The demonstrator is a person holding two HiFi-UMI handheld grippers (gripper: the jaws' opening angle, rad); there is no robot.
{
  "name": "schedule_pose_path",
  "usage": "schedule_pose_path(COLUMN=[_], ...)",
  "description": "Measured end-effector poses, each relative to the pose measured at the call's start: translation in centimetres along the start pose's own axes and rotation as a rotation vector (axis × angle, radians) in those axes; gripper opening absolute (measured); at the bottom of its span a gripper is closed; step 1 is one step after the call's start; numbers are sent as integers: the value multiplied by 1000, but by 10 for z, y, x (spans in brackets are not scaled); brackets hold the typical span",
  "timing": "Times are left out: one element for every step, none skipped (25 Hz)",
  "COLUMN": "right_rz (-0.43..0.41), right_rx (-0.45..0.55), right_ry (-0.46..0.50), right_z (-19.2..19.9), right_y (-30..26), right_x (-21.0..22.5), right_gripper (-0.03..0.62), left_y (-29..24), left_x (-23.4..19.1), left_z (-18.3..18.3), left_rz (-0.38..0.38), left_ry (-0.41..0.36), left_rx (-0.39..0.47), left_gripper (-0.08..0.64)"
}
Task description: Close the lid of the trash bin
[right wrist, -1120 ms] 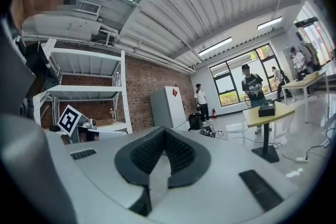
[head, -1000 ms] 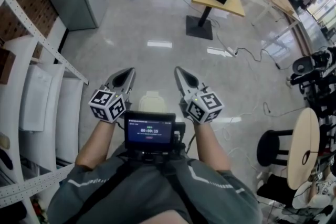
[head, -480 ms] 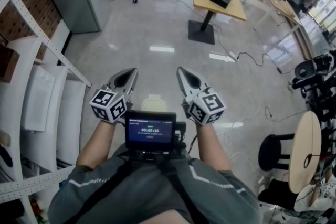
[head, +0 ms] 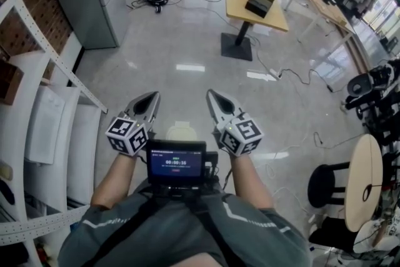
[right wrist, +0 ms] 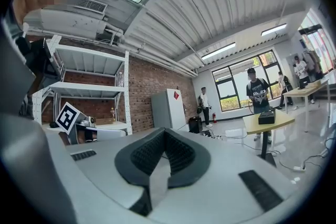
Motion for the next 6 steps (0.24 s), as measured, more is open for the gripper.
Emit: schedule_pose_path(right_rz=[4, 7, 11, 14, 16, 19], right_rx=[-1, 0, 1, 2, 3, 3], right_ry=[0, 1, 2, 2, 2, 1], right_z=[0, 0, 0, 1, 2, 2], right_y=[1, 2, 3, 3, 4, 5], right_x=[0, 0, 0, 1, 1, 2], right_gripper=[5, 5, 5, 5, 5, 5], left_y=[0, 1, 1, 0, 0, 0], left_x=[0, 1, 1, 1, 2, 3], left_z=[0, 0, 0, 0, 1, 2], left_rz=[-1, -2, -2, -2, -2, -2], left_ry=[-4, -10, -15, -16, -14, -12], left_rx=[3, 7, 11, 11, 10, 8], left_gripper=[2, 2, 2, 2, 2, 2])
Point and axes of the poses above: the fingertips, and each gripper's own axes: y backward along the fingers, x to its right, z out of its underside, the point moved 5 cm from there along y, backward along the fingers, and after that the axes turned 3 degrees about x, right-handed, at the moved point
